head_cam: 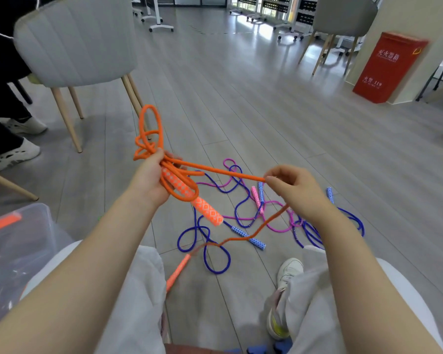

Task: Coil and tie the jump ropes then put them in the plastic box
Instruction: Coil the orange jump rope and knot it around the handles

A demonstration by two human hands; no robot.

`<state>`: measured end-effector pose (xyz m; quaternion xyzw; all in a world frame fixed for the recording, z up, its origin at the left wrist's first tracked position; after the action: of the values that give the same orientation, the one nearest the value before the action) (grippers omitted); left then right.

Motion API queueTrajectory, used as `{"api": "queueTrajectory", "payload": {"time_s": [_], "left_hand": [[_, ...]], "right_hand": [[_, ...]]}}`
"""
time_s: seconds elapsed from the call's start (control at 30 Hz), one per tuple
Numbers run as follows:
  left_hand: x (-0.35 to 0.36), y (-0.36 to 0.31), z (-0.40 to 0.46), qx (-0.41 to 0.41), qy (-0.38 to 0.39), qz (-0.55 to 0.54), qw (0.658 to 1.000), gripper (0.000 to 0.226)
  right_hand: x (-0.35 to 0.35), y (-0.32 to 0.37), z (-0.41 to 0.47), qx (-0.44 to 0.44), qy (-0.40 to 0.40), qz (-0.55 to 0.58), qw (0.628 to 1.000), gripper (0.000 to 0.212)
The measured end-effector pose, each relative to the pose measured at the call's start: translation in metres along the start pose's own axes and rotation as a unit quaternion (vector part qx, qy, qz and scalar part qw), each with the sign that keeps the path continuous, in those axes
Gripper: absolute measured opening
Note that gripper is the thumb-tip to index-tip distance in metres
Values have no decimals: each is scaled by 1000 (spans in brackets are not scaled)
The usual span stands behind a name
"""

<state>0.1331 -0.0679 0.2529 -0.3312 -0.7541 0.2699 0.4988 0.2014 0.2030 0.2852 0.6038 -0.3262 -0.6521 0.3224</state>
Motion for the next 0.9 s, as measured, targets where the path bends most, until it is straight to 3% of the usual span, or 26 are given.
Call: {"api": "queueTrajectory", "payload": {"time_s": [0.07,0.17,0.4,0.63,0.9], "left_hand": [[-3,-6,2,28,-22,-13,999,38],[-2,-6,-3,70,-24,64,995,30],[25,15,-25,74,93,249,961,20],[38,51,-46,-34,224,354,907,20],[41,70,-56,-174,245,277,913,32]], "right_hand": [[0,-3,1,5,-10,-11,1000,13],[2,-1,2,5,-43,-12,999,19],[19,19,-6,-41,-36,38,998,14],[48,39,-14,-104,40,68,991,15],[55,38,-12,-116,30,80,990,9]]}}
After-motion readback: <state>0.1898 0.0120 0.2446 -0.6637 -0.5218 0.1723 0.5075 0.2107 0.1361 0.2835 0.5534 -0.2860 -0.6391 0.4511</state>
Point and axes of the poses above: each hand's wrist, its own z-axis towards the middle knuckle, its own x-axis out of the palm, y = z × x, the point moved 6 cm from there along z, towards the middle knuckle, and after that the axes turned 5 degrees about -z, right-handed, at the moved point
